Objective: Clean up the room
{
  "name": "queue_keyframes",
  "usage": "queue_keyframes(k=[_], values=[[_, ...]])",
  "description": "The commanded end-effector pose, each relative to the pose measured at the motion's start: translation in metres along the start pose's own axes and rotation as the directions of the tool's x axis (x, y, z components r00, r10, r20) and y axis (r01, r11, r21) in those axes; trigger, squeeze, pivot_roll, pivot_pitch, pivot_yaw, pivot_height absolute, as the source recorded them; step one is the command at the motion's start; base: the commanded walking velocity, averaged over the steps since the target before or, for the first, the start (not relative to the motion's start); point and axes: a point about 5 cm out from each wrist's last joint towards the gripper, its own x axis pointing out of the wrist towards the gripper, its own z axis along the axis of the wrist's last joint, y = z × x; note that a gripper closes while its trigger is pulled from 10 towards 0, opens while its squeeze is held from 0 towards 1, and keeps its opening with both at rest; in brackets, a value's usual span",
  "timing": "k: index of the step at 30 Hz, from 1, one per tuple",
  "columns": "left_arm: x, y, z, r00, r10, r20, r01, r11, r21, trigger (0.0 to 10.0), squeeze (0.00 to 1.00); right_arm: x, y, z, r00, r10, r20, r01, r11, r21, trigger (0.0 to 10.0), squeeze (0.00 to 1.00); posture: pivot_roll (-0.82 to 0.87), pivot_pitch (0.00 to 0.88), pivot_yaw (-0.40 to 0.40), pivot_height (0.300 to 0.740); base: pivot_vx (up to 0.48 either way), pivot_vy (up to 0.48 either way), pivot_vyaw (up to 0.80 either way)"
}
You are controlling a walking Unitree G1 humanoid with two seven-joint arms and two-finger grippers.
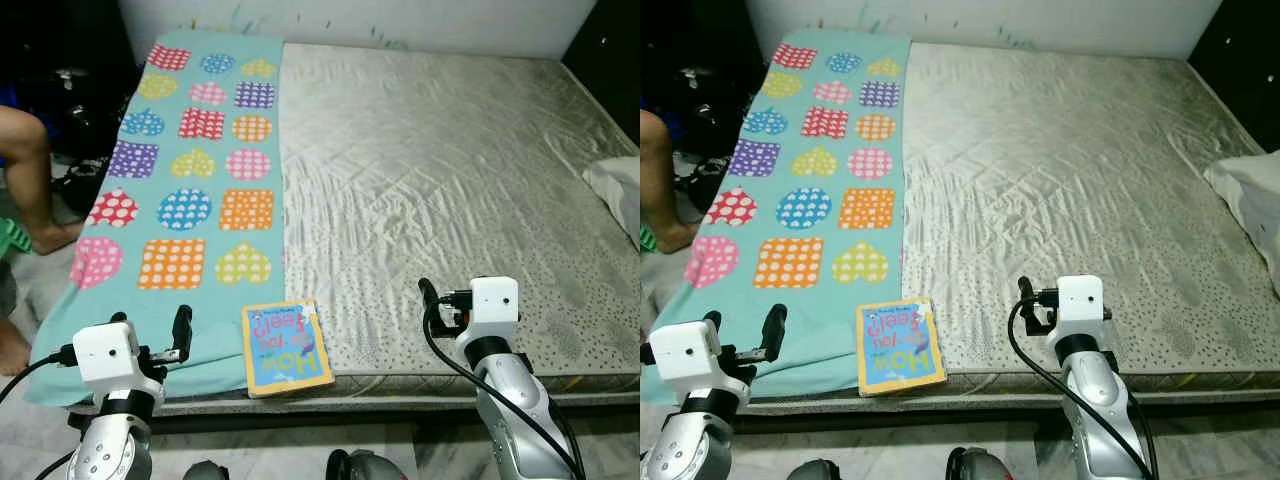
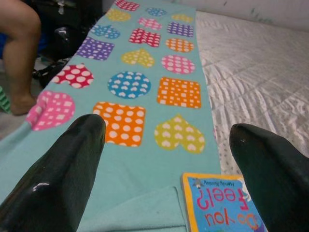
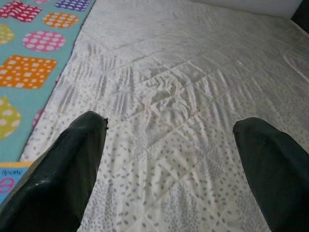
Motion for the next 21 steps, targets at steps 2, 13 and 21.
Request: queue_keyframes(k=[2,13,21], values=[[-0.0002,0.0004,0.0010,1.000,0.005,-0.003,-0.005,1.000,0.007,10.0,0.00,-0.0016,-0.0017,-0.0004,1.000,0.001,-0.008,-0.001,1.000,0.004,10.0,0.00,-0.02,0.230,-0.079,0.641,0.000,0.000,0.00],[0.0027,0.0027,0.0024,0.999,0.036,0.003,-0.036,0.999,0.011,10.0,0.00,0.0011,-0.0006,0.0002,1.000,0.011,-0.012,-0.011,1.000,0.004,10.0,0.00,-0.02,0.230,-0.083,0.632,0.000,0.000,0.00],[0.0043,0.0023,0.0030,0.999,0.037,0.006,-0.037,0.999,0.014,10.0,0.00,0.0024,0.0016,0.0007,1.000,0.025,-0.010,-0.025,1.000,0.000,10.0,0.00,-0.02,0.227,-0.083,0.614,0.000,0.000,0.00]])
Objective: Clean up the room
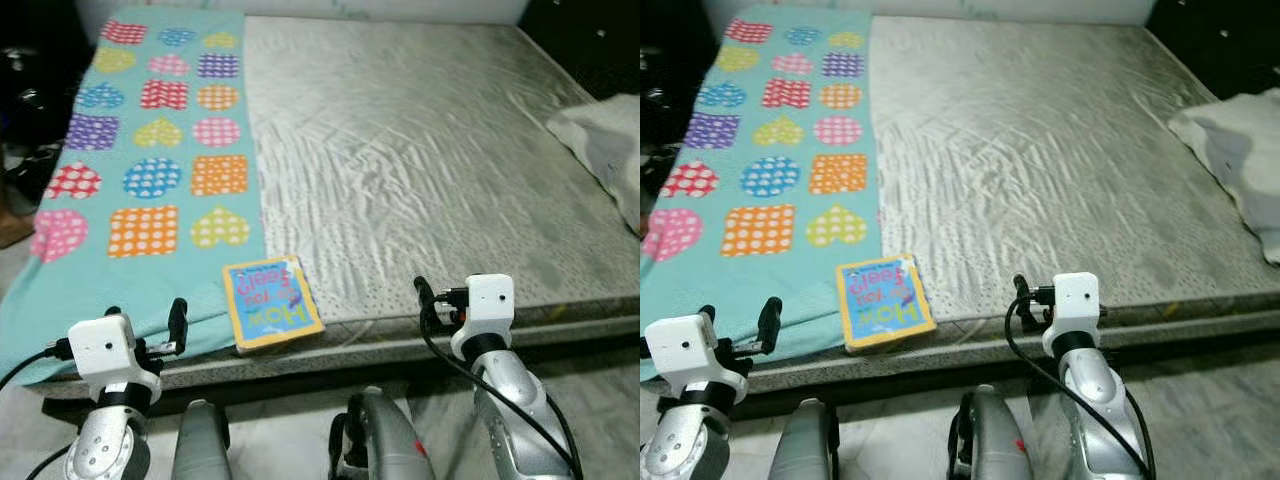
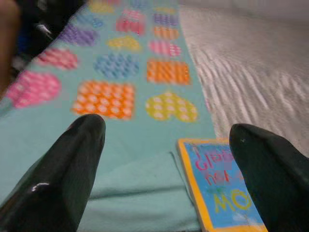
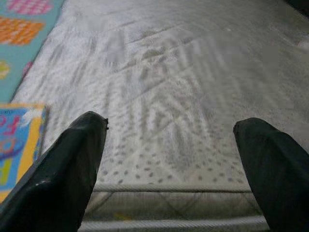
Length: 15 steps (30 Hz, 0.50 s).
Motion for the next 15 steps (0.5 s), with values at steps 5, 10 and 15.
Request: queue_keyframes(k=[5,10,15], values=[[-0.0055,0.0029,-0.0093,0.999,0.028,-0.043,-0.028,1.000,0.007,10.0,0.00,0.0043,0.0013,0.0044,1.000,0.013,0.011,-0.013,1.000,-0.004,10.0,0.00,-0.02,0.224,-0.084,0.574,0.000,0.000,0.00],[-0.0051,0.0032,-0.0094,0.999,0.029,-0.041,-0.029,1.000,0.007,10.0,0.00,0.0047,0.0018,0.0048,1.000,0.021,0.013,-0.021,1.000,-0.009,10.0,0.00,-0.02,0.223,-0.085,0.564,0.000,0.000,0.00],[-0.0057,0.0013,-0.0087,0.999,0.009,-0.034,-0.009,1.000,-0.004,10.0,0.00,0.0052,0.0021,0.0046,1.000,0.024,0.011,-0.024,1.000,-0.009,10.0,0.00,-0.02,0.222,-0.086,0.564,0.000,0.000,0.00]])
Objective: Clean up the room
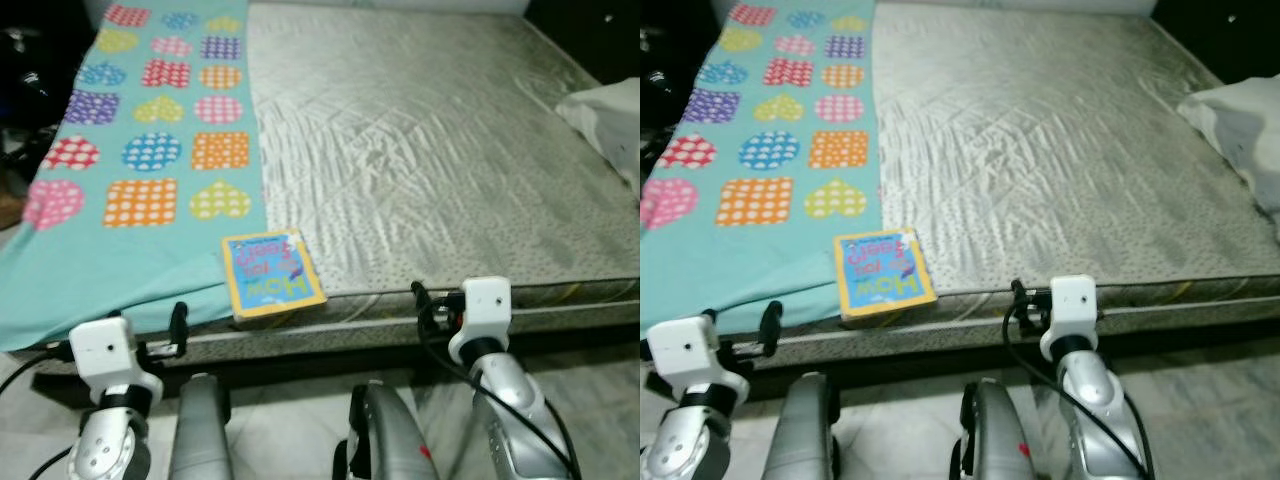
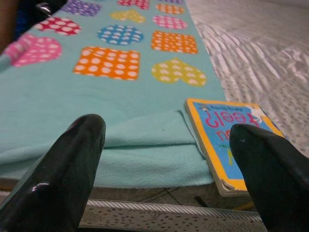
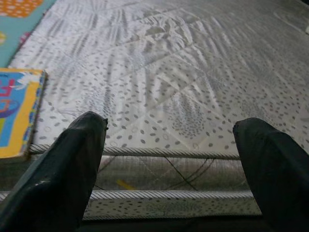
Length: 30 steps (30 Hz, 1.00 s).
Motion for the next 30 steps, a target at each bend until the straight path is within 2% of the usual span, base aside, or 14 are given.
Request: queue_keyframes(k=[1,6,30], values=[[-0.0016,-0.0008,0.0010,1.000,-0.007,0.007,0.007,1.000,0.005,10.0,0.00,0.0009,-0.0014,-0.0006,1.000,0.004,-0.007,-0.004,1.000,-0.002,10.0,0.00,-0.02,0.222,-0.086,0.564,0.000,0.000,0.00],[-0.0015,-0.0037,0.0027,0.999,-0.035,0.020,0.035,0.999,-0.001,10.0,0.00,0.0011,-0.0011,-0.0006,1.000,0.007,-0.007,-0.007,1.000,-0.002,10.0,0.00,-0.02,0.222,-0.086,0.564,0.000,0.000,0.00],[-0.0006,-0.0051,0.0020,0.998,-0.059,0.027,0.059,0.998,-0.006,10.0,0.00,0.0034,0.0003,-0.0008,1.000,0.010,0.002,-0.010,1.000,-0.003,10.0,0.00,-0.01,0.214,-0.087,0.564,0.287,0.000,0.00]])
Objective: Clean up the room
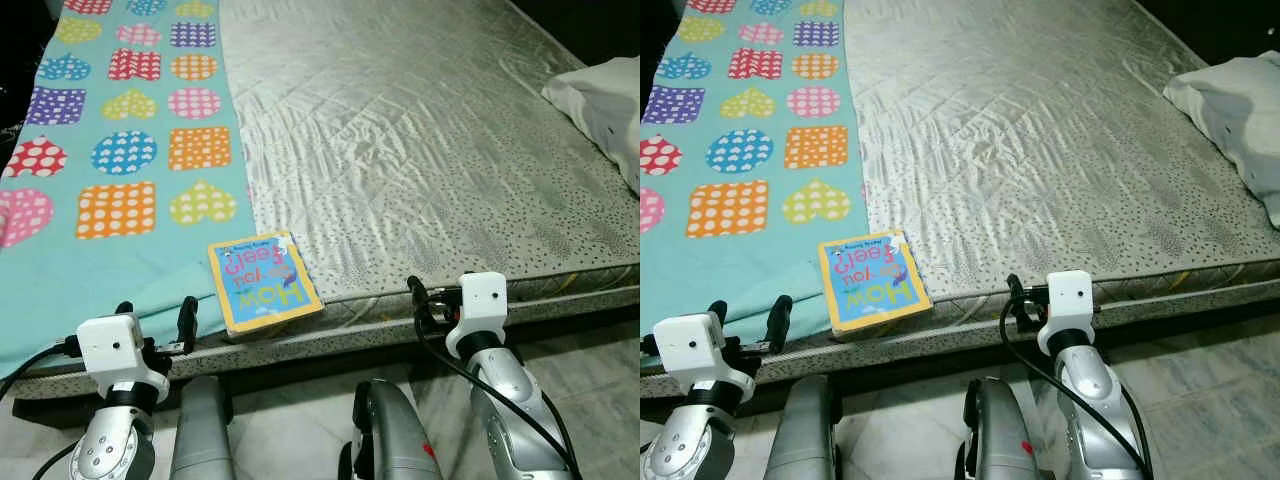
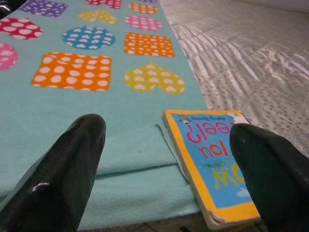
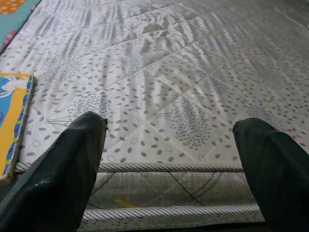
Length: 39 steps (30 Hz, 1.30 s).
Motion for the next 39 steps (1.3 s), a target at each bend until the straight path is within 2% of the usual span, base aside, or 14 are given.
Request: queue_keyframes(k=[1,32,39], values=[[-0.0017,0.0017,-0.0012,1.000,0.005,-0.007,-0.005,1.000,0.001,10.0,0.00,-0.0009,-0.0021,-0.0027,1.000,-0.011,-0.008,0.011,1.000,-0.002,10.0,0.00,-0.01,0.215,-0.087,0.564,0.319,0.000,0.00],[0.0010,0.0011,-0.0007,1.000,-0.005,-0.006,0.005,1.000,0.012,10.0,0.00,0.0024,-0.0007,-0.0019,1.000,-0.014,-0.003,0.014,1.000,-0.008,10.0,0.00,-0.01,0.217,-0.082,0.564,0.365,0.000,0.00],[0.0011,0.0025,-0.0021,1.000,0.016,-0.012,-0.016,1.000,0.014,10.0,0.00,0.0023,-0.0013,-0.0026,1.000,-0.017,-0.006,0.017,1.000,0.001,10.0,0.00,-0.01,0.217,-0.083,0.564,0.121,0.000,0.00]])
